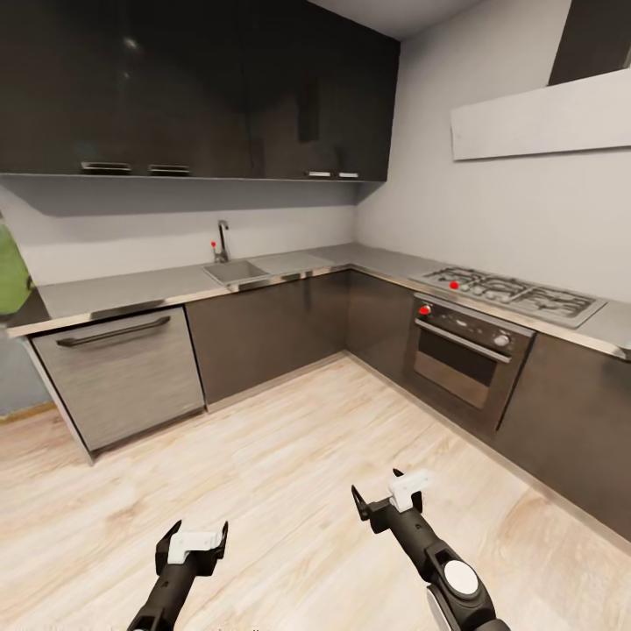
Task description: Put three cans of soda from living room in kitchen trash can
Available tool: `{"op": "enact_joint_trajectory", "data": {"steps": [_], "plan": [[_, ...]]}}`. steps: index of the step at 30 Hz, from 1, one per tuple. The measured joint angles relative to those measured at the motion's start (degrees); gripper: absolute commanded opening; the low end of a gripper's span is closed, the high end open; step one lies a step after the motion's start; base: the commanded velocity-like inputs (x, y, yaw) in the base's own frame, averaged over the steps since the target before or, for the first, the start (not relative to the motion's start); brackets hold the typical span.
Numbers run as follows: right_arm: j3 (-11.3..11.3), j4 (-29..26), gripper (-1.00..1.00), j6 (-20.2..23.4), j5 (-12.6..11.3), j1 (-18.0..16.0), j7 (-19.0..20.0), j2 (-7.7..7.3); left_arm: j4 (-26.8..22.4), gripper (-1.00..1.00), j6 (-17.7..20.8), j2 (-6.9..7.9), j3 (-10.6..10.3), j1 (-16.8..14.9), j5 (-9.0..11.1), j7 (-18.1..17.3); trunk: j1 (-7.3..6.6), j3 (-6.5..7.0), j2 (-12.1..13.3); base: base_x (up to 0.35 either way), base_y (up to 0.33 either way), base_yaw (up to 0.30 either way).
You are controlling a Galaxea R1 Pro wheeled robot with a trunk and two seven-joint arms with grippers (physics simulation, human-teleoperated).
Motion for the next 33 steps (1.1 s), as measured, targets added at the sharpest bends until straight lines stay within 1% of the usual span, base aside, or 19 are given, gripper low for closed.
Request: {"op": "enact_joint_trajectory", "data": {"steps": [24,33], "plan": [[0.11,0.46,1.0,0.0,0.0,0.0,0.0,0.0,0.0,1.0,0.0,0.0,-0.26,-0.01,-0.01,0.0,0.0,0.0,0.0,0.0,0.0,0.241],[1.53,0.95,1.0,0.0,0.0,0.0,-0.57,0.0,0.0,1.0,0.0,0.0,-0.34,-0.01,-0.01,0.0,0.0,0.0,0.0,0.0,0.0,0.242]]}}
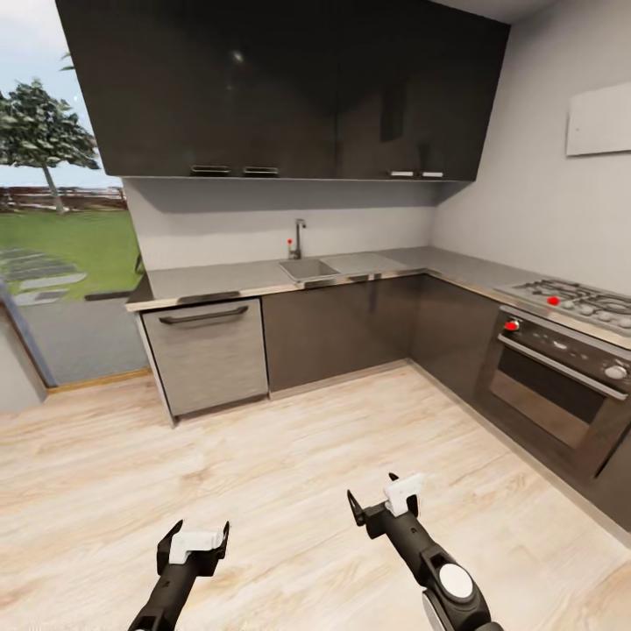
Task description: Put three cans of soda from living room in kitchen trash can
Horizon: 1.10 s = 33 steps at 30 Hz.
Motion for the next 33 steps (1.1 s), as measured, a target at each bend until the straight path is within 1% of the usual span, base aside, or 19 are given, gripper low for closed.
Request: {"op": "enact_joint_trajectory", "data": {"steps": [15,33], "plan": [[0.62,0.49,1.0,0.0,0.0,0.0,-0.56,0.0,0.0,1.0,0.0,-0.02,-0.06,0.02,-0.03,0.0,0.0,-0.11,0.0,0.0,0.0,0.24],[0.7,0.87,1.0,0.05,0.05,0.0,-0.57,0.0,0.0,1.0,0.0,-0.09,-0.1,0.01,-0.05,0.0,0.0,-1.01,0.0,0.0,0.0,0.203]]}}
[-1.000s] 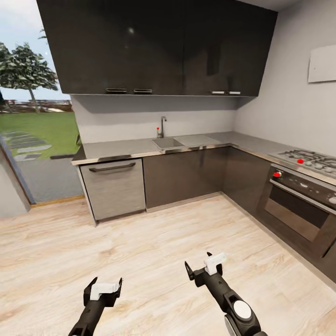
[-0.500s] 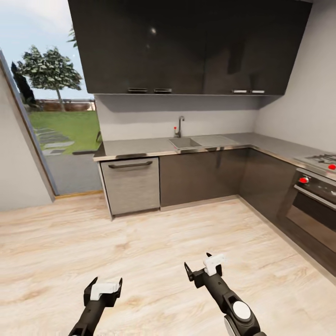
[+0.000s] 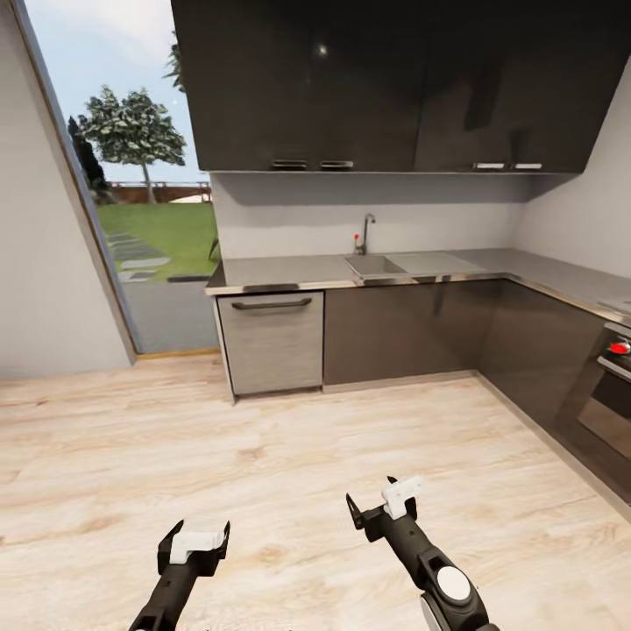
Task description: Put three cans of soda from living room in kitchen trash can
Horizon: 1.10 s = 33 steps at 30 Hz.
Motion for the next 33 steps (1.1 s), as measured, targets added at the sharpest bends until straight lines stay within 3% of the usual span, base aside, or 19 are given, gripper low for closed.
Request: {"op": "enact_joint_trajectory", "data": {"steps": [33], "plan": [[1.55,0.29,1.0,-0.05,-0.05,0.0,-0.09,0.0,0.0,1.0,0.0,0.0,0.0,0.01,-0.04,0.0,0.0,-1.74,0.0,0.0,0.0,0.125]]}}
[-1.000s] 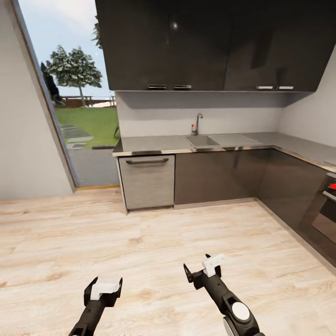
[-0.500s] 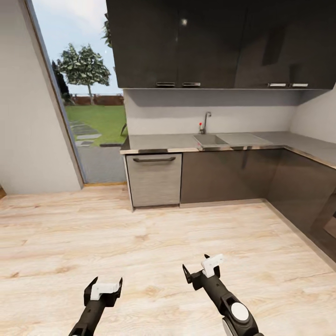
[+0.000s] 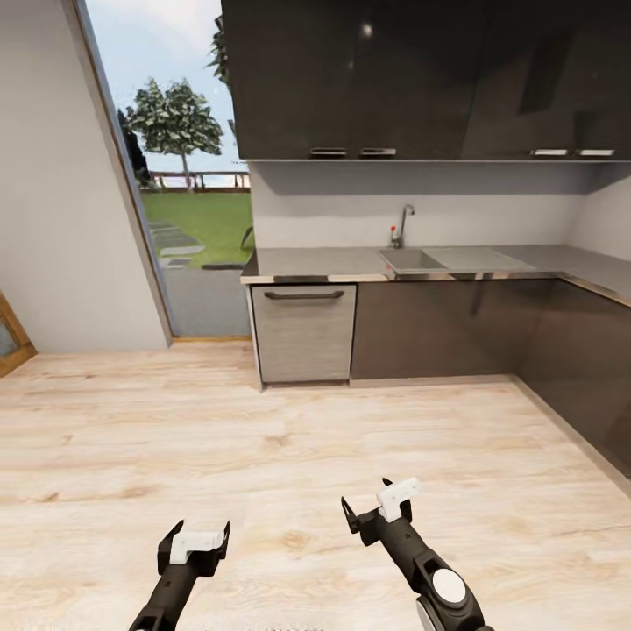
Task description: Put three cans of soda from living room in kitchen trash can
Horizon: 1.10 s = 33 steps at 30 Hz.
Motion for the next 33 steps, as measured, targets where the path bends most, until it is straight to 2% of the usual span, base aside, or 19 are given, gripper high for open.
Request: {"op": "enact_joint_trajectory", "data": {"steps": [14,33], "plan": [[0.14,0.54,1.0,0.0,0.06,0.0,0.0,0.02,0.0,1.0,-0.01,0.0,0.0,0.0,0.01,0.0,0.0,-0.97,0.0,0.026,-0.014,0.158],[0.97,0.83,1.0,0.0,0.09,0.0,0.0,0.0,-0.04,1.0,0.13,0.0,0.03,-0.01,0.09,-0.13,0.0,-2.17,0.0,0.235,-0.128,0.177]]}}
